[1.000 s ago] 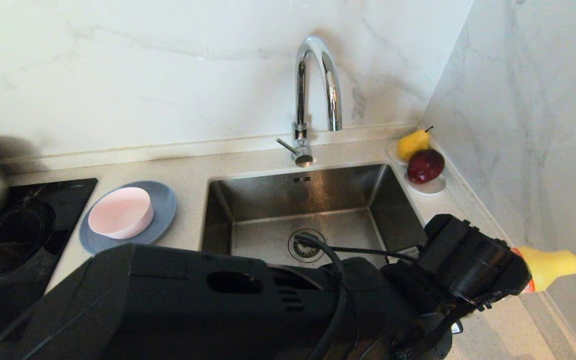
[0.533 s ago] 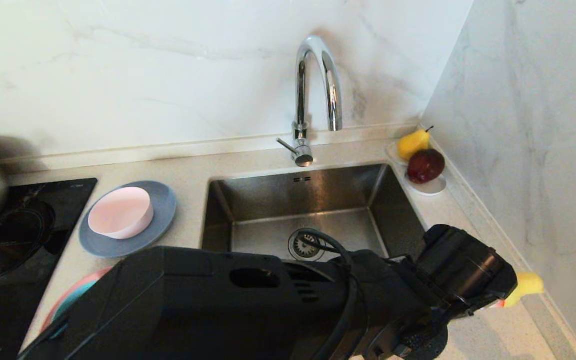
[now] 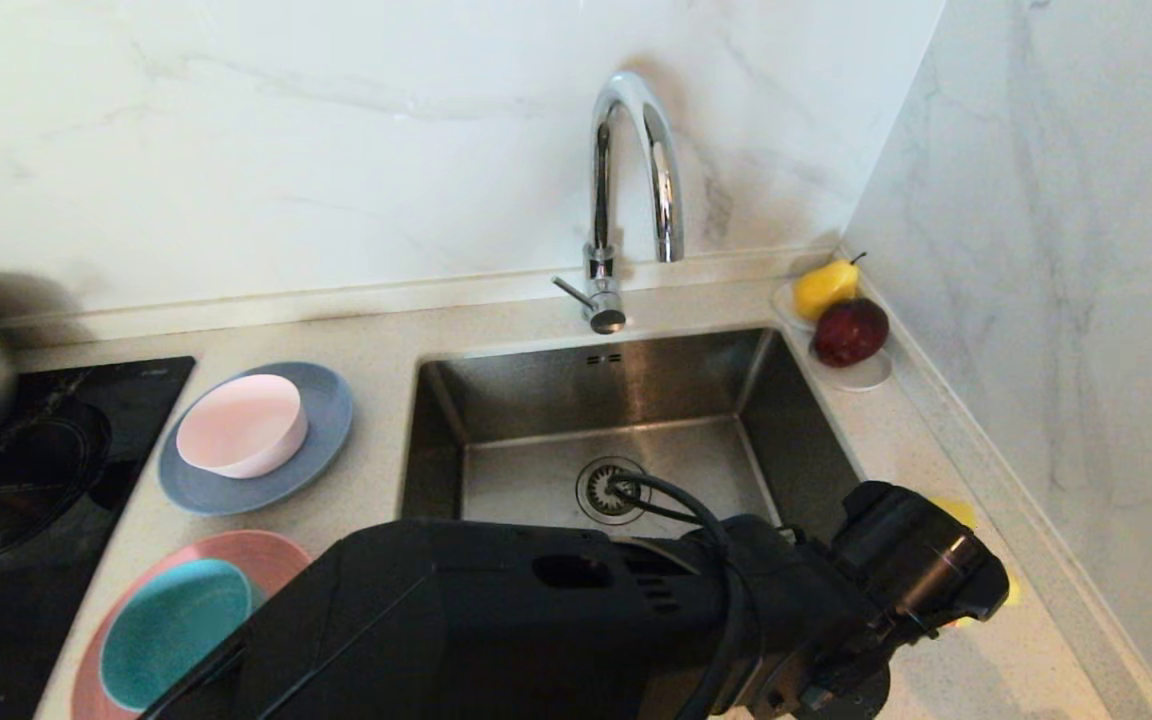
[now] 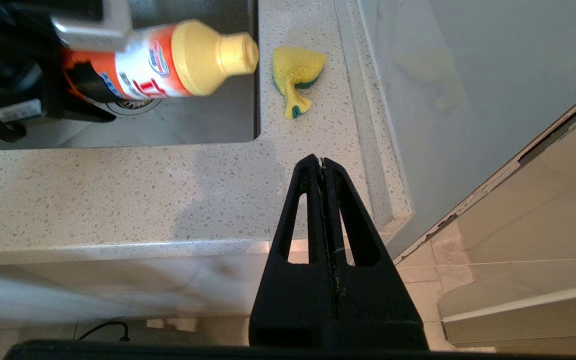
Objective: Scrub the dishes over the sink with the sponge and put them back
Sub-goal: Squeeze it onto the sponge
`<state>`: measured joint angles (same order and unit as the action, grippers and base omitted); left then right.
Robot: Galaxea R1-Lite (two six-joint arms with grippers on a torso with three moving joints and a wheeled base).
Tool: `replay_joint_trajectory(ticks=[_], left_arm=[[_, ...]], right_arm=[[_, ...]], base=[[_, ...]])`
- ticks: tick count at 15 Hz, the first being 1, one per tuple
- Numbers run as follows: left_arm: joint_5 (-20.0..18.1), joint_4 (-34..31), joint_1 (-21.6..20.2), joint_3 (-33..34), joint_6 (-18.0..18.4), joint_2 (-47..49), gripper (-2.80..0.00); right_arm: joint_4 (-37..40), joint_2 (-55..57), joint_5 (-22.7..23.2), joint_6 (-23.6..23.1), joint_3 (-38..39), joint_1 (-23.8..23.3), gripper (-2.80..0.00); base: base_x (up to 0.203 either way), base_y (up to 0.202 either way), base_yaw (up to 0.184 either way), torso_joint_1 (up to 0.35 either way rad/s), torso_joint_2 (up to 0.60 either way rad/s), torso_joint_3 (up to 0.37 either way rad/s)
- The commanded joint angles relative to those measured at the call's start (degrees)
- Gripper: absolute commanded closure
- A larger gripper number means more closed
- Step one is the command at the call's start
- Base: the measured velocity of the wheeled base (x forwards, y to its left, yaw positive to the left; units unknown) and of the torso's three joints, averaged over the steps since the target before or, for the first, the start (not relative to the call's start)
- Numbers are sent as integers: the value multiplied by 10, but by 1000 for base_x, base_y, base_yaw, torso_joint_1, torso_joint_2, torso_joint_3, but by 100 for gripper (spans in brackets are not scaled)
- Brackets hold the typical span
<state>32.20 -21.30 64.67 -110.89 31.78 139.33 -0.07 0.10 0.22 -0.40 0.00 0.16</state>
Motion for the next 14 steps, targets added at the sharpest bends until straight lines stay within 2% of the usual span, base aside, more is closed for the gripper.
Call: replay_joint_trajectory(ticks=[1, 3, 5, 7, 10, 14], left_arm=[[4, -1, -3, 0, 4, 11, 0], [21, -8, -6, 0, 11, 14, 0], [22, -39, -11, 0, 11, 13, 0], [25, -43, -12, -2, 12, 15, 0], [24, -30, -12, -6, 13, 19, 0], [22, 35, -12, -5, 18, 28, 0]], right_arm=[[0, 0, 0, 0, 0, 0, 0], [0, 0, 0, 0, 0, 0, 0], [0, 0, 0, 0, 0, 0, 0], [0, 0, 0, 0, 0, 0, 0], [0, 0, 0, 0, 0, 0, 0], [0, 0, 0, 0, 0, 0, 0]], base=[[0, 0, 0, 0, 0, 0], [0, 0, 0, 0, 0, 0], [0, 0, 0, 0, 0, 0], [0, 0, 0, 0, 0, 0], [0, 0, 0, 0, 0, 0], [0, 0, 0, 0, 0, 0]])
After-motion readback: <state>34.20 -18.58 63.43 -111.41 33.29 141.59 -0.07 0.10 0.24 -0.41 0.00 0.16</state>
